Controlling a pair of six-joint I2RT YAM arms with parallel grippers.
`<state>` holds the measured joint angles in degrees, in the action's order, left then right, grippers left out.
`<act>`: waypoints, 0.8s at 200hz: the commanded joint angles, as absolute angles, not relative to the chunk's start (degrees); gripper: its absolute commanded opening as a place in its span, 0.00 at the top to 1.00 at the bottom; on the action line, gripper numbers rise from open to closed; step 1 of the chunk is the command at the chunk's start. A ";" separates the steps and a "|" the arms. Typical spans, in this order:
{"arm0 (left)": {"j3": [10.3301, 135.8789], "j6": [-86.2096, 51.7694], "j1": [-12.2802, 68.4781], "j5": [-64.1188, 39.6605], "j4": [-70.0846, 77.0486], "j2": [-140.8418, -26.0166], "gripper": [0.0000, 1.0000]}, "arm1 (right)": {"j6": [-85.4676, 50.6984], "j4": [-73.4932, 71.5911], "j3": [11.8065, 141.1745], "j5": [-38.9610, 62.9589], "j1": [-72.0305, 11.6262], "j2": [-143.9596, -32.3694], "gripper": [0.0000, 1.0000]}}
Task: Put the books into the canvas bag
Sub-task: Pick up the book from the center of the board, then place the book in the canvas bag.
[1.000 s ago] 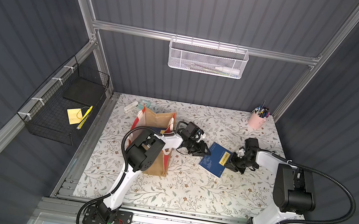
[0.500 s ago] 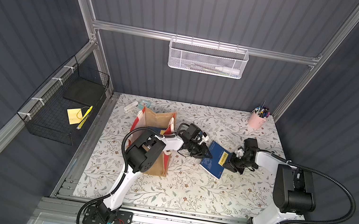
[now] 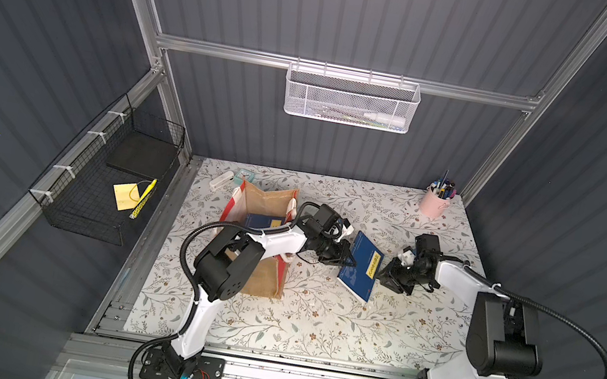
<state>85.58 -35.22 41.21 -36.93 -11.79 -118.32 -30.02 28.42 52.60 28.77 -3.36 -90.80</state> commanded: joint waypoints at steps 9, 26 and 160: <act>91.29 -26.43 40.82 -28.52 -21.93 -109.89 1.00 | -30.58 33.03 55.79 27.68 -4.67 -84.90 0.62; 93.42 -22.99 40.53 -21.87 -26.63 -105.68 1.00 | -31.24 34.73 57.75 25.89 -6.31 -82.38 0.57; 86.66 -9.38 40.43 32.30 -39.27 -66.02 1.00 | -30.16 43.32 98.81 7.88 -41.62 -97.57 0.35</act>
